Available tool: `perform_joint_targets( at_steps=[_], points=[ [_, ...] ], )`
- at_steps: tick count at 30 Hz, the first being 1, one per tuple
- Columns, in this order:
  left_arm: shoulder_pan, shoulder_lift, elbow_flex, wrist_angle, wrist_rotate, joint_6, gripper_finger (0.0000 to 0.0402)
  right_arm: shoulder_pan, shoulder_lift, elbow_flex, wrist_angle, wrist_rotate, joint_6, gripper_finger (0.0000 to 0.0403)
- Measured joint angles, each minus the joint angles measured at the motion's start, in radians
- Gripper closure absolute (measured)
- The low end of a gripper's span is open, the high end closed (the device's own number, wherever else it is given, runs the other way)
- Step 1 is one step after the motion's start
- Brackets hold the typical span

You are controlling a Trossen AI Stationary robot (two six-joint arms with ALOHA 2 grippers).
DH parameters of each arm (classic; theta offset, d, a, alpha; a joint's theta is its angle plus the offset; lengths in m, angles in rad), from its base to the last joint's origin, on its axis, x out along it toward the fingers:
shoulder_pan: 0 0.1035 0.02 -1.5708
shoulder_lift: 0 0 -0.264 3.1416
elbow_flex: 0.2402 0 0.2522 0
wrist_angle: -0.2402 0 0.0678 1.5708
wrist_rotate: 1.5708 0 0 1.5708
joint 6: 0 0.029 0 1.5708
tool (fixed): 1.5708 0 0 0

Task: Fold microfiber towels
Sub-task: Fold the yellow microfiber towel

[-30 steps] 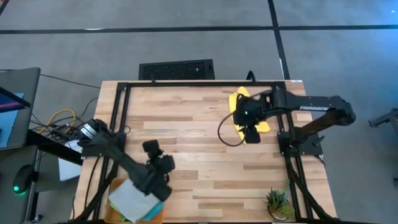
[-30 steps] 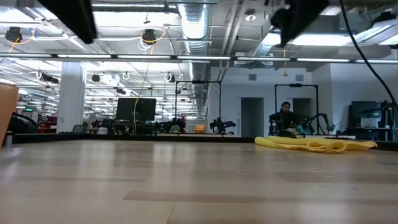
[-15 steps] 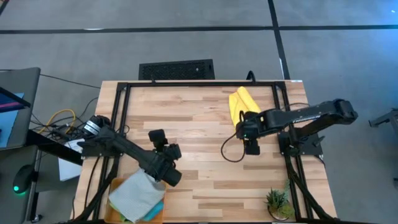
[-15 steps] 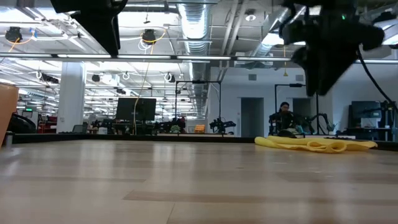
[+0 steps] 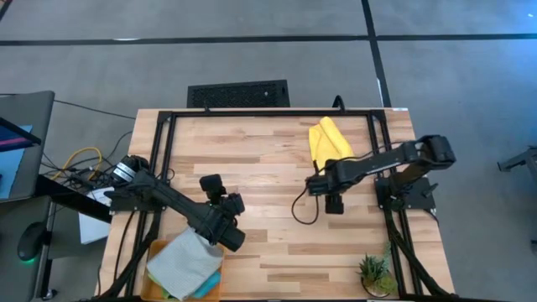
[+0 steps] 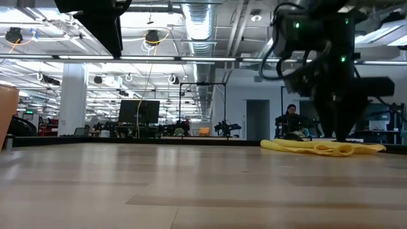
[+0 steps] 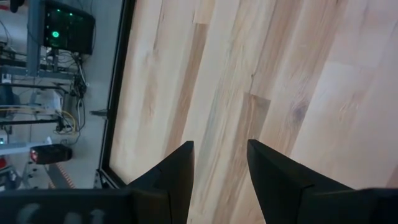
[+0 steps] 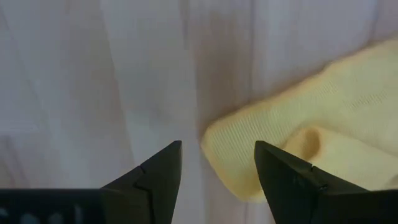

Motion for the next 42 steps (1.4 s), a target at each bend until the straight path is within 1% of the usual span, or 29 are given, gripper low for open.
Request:
perform_joint_targets(
  at_steps=[4, 9, 13, 15, 18, 22, 26, 28, 32, 37, 42],
  points=[
    [0.0, 0.0, 0.0, 0.0, 0.0, -0.012, 0.026, 0.0, 0.066, 0.0, 0.042, 0.0, -0.018, 0.0177],
    [0.0, 0.0, 0.0, 0.0, 0.001, -0.017, 0.026, -0.007, 0.13, 0.002, 0.039, 0.0, -0.03, 0.0177],
    [0.0, 0.001, 0.0, 0.0, 0.011, -0.017, 0.026, -0.021, 0.157, 0.008, 0.032, -0.006, -0.03, 0.0179],
    [0.0, 0.001, 0.0, 0.002, 0.028, -0.018, 0.026, -0.028, 0.163, 0.014, 0.028, -0.012, -0.03, 0.0187],
    [0.0, 0.001, 0.0, 0.014, 0.046, -0.02, 0.026, -0.033, 0.157, 0.012, 0.038, -0.018, -0.027, 0.0219],
    [0.0, 0.001, 0.0, 0.023, 0.058, -0.032, 0.026, -0.034, 0.157, 0.012, 0.045, -0.015, -0.01, 0.029],
    [0.0, 0.001, 0.0, 0.026, 0.059, -0.056, 0.026, -0.034, 0.159, 0.011, 0.062, 0.02, -0.002, 0.0368],
    [0.0, 0.001, 0.0, 0.029, 0.059, -0.061, 0.026, -0.032, 0.161, 0.01, 0.078, 0.066, 0.0, 0.0391],
    [-0.002, 0.001, 0.0, 0.06, 0.061, -0.062, 0.026, -0.019, 0.165, 0.013, 0.087, 0.153, 0.007, 0.0383],
    [-0.005, 0.001, 0.0, 0.115, 0.061, -0.087, 0.026, -0.021, 0.165, 0.073, 0.043, 0.182, 0.012, 0.0397],
    [-0.014, 0.005, 0.0, 0.15, 0.06, -0.085, 0.026, 0.005, 0.163, 0.159, -0.038, 0.238, -0.002, 0.0394]
  ],
)
